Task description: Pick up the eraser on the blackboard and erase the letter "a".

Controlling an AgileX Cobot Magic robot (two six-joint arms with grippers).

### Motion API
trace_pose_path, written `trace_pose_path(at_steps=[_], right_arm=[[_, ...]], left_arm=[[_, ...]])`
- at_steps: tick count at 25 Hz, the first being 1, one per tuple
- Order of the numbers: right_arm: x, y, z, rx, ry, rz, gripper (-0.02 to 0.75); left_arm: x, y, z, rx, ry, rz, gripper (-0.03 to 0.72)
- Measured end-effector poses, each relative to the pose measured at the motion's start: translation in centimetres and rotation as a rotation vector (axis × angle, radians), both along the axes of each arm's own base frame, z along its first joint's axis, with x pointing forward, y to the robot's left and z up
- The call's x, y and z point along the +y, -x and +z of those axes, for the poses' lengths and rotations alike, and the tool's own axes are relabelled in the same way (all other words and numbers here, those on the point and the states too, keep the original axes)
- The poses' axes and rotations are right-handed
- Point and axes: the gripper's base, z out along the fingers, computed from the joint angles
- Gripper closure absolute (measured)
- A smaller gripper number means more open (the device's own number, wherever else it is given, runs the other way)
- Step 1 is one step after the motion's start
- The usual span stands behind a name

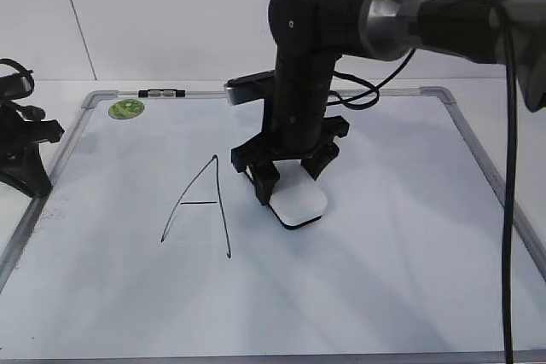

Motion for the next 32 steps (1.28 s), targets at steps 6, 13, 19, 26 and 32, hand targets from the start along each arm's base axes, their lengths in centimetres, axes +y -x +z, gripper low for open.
trace_pose_path(at_steps=[6, 13, 19, 26, 32], right_arm=[[1.9, 1.3, 0.0, 0.0, -0.001, 0.049, 0.197], [2.2, 1.5, -0.1, 0.004, -0.004, 0.054, 0.197], [2.4, 1.6, -0.1, 0.019, -0.027, 0.047, 0.197], [2.5, 1.6, 0.0, 0.018, -0.027, 0.048, 0.197], [2.3, 1.6, 0.4, -0.023, 0.023, 0.034, 0.197]], left_arm=[[0.0, 0.0, 0.0, 0.0, 0.0, 0.0, 0.671], [0.0, 0.0, 0.0, 0.0, 0.0, 0.0, 0.671], [0.0, 0.0, 0.0, 0.0, 0.0, 0.0, 0.671], [0.0, 0.0, 0.0, 0.0, 0.0, 0.0, 0.671], [0.0, 0.0, 0.0, 0.0, 0.002, 0.001, 0.671]])
